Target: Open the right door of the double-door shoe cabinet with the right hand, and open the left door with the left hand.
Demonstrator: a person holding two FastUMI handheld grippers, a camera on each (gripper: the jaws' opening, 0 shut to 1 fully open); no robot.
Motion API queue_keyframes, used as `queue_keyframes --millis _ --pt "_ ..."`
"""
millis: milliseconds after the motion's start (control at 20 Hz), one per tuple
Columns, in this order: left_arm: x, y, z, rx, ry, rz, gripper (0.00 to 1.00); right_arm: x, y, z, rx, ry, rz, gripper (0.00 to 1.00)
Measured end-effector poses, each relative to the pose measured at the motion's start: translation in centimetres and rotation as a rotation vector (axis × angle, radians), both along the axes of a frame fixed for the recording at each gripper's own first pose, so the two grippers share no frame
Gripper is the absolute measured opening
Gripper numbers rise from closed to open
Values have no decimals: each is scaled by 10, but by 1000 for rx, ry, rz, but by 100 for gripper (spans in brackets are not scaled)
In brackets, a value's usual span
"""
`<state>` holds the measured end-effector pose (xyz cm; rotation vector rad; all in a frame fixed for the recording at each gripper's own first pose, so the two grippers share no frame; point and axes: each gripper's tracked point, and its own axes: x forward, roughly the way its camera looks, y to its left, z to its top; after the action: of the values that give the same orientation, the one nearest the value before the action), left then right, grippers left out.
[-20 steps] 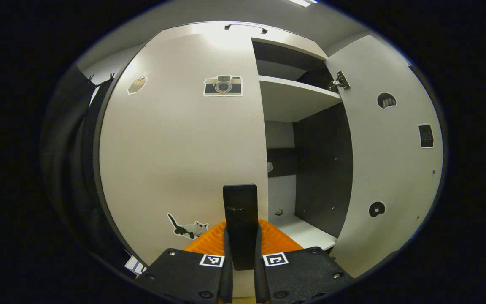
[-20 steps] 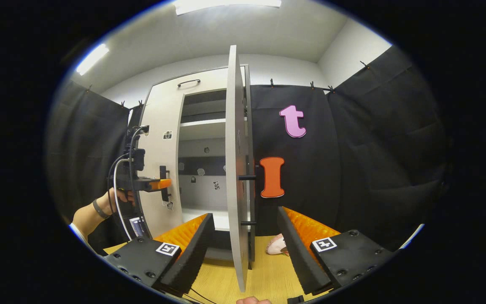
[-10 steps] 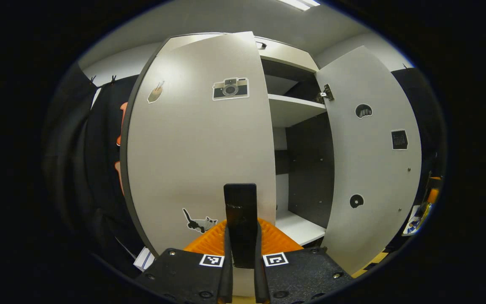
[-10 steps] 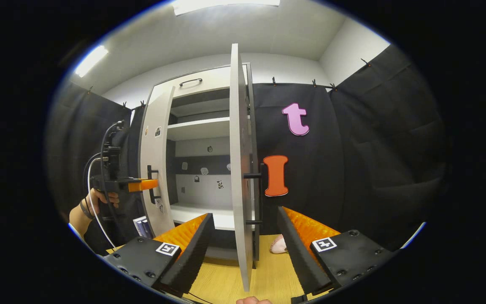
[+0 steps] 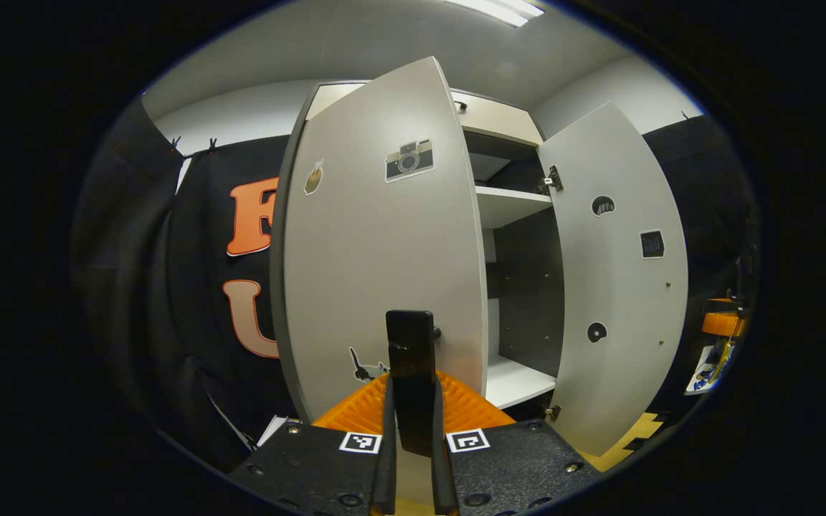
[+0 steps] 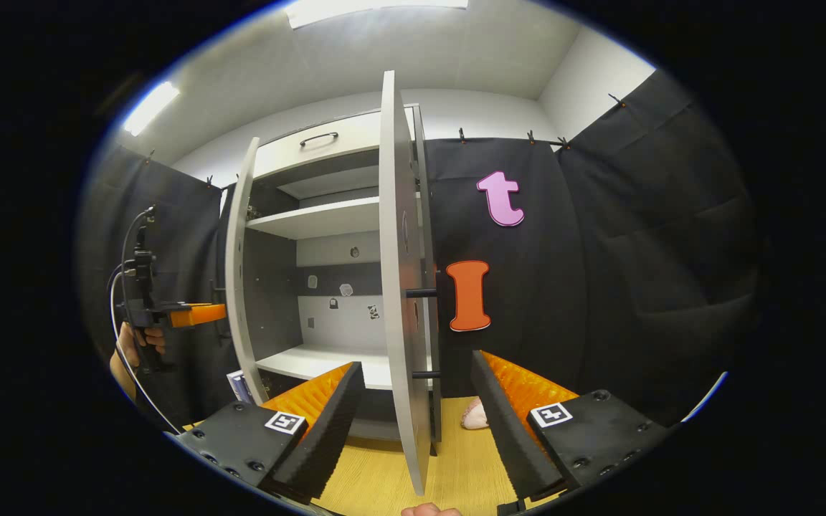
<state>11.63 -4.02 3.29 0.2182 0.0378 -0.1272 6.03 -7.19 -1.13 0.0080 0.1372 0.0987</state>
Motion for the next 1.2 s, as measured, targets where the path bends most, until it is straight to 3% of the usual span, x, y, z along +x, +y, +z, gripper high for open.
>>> queue_keyframes --millis 800,1000,1100,1200 --pt "-48 94 48 15 -140 155 12 6 10 0 -1 -13 12 98" --pt "-50 137 48 47 -129 253 11 1 22 -1 2 -13 40 98" --pt "-49 152 49 19 -121 268 5 -1 24 0 8 -14 48 98" --pt "-45 151 42 -54 -78 219 4 -2 24 0 9 -11 50 98"
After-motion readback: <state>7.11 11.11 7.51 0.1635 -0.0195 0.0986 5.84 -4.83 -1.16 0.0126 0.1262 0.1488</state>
